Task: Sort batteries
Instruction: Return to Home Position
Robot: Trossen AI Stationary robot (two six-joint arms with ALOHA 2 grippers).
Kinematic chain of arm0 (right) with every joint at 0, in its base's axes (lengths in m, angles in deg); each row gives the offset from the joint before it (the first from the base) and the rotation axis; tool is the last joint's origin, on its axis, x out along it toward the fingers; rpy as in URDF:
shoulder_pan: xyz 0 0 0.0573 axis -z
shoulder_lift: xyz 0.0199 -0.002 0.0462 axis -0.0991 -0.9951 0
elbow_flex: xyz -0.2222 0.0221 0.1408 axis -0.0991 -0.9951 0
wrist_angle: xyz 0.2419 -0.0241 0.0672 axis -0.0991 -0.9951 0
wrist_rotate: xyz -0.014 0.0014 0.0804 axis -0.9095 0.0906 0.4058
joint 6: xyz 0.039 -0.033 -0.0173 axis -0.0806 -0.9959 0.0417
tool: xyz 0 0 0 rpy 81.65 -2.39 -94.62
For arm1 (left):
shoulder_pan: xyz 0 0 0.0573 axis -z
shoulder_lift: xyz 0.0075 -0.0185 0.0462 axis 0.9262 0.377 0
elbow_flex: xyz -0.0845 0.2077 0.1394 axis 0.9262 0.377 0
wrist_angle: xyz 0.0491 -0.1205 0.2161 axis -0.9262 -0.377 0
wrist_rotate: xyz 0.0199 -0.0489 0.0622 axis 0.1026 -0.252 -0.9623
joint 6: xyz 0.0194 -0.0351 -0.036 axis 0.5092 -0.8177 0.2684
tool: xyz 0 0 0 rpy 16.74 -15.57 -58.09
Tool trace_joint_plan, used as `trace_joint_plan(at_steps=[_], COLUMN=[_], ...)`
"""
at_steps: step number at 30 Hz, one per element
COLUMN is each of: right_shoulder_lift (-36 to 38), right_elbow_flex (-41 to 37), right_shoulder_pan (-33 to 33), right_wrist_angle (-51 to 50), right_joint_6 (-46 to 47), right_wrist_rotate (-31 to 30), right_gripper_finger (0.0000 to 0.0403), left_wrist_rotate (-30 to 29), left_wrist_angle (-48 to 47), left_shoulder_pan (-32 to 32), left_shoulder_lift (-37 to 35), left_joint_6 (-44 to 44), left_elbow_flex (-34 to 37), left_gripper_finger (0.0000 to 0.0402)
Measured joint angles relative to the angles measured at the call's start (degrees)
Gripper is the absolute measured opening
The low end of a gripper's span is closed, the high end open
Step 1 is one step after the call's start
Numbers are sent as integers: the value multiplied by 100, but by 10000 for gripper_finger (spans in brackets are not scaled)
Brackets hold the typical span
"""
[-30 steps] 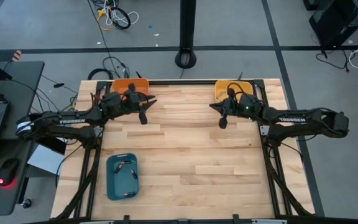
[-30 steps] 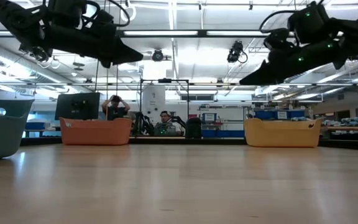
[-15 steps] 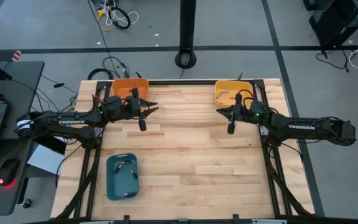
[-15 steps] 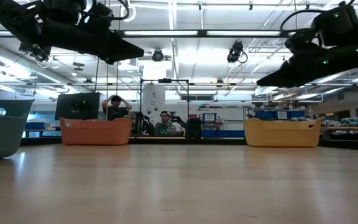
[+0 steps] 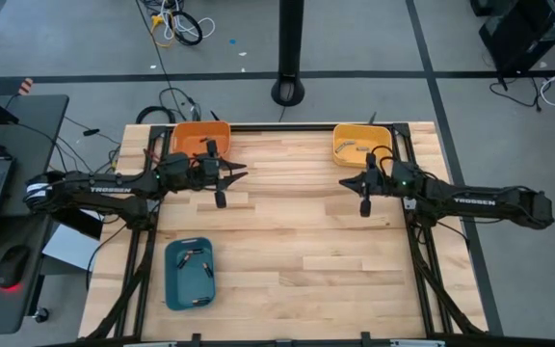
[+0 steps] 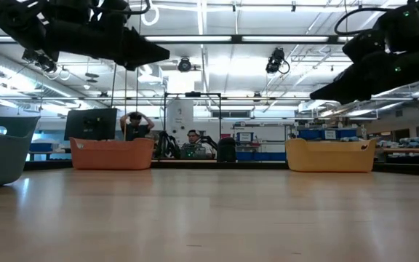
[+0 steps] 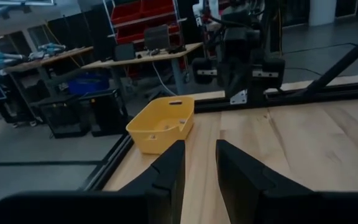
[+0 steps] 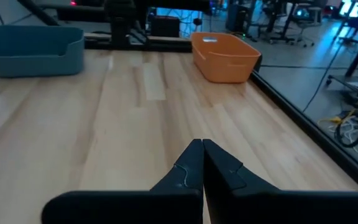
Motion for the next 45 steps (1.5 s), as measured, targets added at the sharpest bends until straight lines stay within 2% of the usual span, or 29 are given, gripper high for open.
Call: trace_joint_plan(at_steps=[7, 13, 21, 28, 30, 34, 40, 45], right_shoulder_lift=[211, 459, 1032, 1723, 1888, 2167, 2647, 2939], right_elbow_flex=[0, 0, 0, 0, 0, -149, -693, -704], right_shoulder_pan=[-42, -42, -42, -159, -244, -422, -501, -501], right_wrist_angle=[-289, -521, -1153, -1706, -1737, -1606, -1345, -1266], right_joint_6=[-70, -66, 13, 41, 37, 30, 176, 61], right_wrist_rotate=[-20, -39, -39, -36, -22, 24, 42, 236], right_gripper_finger=[4, 4, 3, 3, 3, 3, 3, 3], left_wrist_rotate=[0, 0, -15, -20, -41, -176, -225, -241], left_wrist_angle=[175, 184, 394, 1706, 1823, 1511, 449, -511], left_shoulder_pan=[140, 147, 260, 261, 261, 260, 259, 259], left_shoulder_lift=[0, 0, -239, -1108, -1440, -2098, -2893, -3655], left_joint_6=[86, 26, 89, -249, -350, -367, -406, -410], left_elbow_flex=[4, 4, 62, 1413, 1731, 2031, 2072, 2072], left_gripper_finger=[79, 10, 6, 6, 6, 6, 6, 6])
